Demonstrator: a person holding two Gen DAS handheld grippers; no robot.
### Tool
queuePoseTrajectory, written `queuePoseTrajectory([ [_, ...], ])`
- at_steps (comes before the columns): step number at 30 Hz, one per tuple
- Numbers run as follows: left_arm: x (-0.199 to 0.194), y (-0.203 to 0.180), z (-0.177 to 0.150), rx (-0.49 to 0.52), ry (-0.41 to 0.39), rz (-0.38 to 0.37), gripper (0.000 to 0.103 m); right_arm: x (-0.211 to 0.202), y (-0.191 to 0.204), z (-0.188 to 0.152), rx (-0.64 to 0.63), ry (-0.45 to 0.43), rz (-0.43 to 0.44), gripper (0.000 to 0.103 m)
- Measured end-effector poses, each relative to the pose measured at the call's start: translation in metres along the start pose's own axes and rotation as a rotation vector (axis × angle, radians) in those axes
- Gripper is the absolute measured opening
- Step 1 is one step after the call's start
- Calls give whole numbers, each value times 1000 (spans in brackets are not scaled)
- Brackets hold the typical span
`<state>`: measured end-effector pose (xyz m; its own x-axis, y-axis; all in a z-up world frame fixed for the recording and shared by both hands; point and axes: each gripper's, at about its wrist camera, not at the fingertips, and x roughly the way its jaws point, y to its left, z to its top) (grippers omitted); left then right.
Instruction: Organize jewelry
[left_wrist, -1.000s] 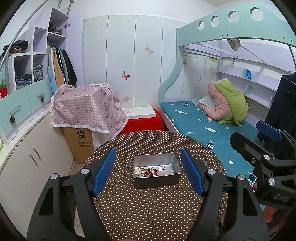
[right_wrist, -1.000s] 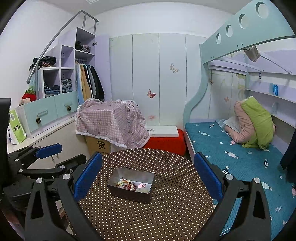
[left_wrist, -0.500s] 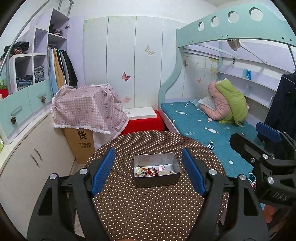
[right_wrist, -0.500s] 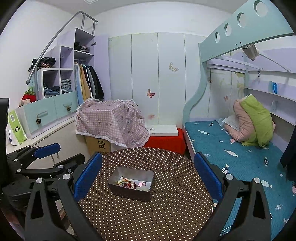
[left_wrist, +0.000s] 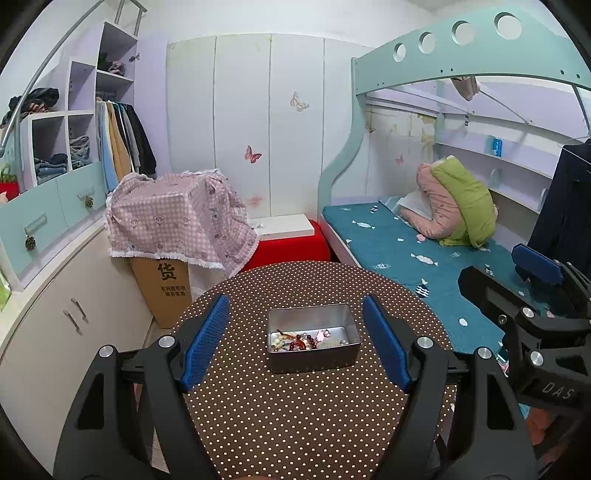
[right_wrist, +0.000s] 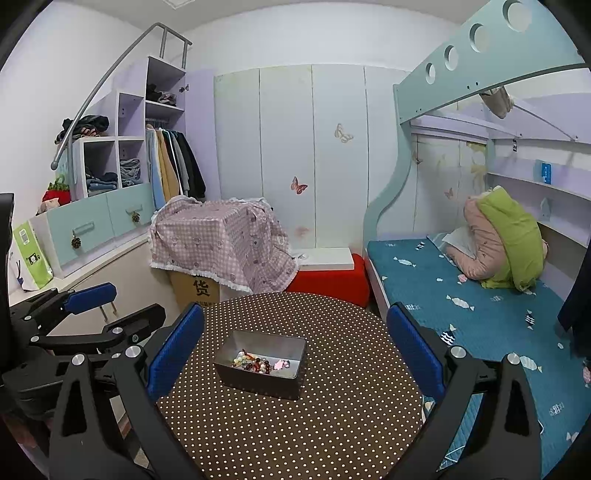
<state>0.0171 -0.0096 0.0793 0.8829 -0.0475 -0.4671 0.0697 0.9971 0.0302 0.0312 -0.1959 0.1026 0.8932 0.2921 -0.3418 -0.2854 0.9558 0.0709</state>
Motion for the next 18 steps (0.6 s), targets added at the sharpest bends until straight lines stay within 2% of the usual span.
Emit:
queuePoseTrajectory([
  [18,-2,2,0,-1,3,7,76,-3,1,-3,8,12,1,96],
])
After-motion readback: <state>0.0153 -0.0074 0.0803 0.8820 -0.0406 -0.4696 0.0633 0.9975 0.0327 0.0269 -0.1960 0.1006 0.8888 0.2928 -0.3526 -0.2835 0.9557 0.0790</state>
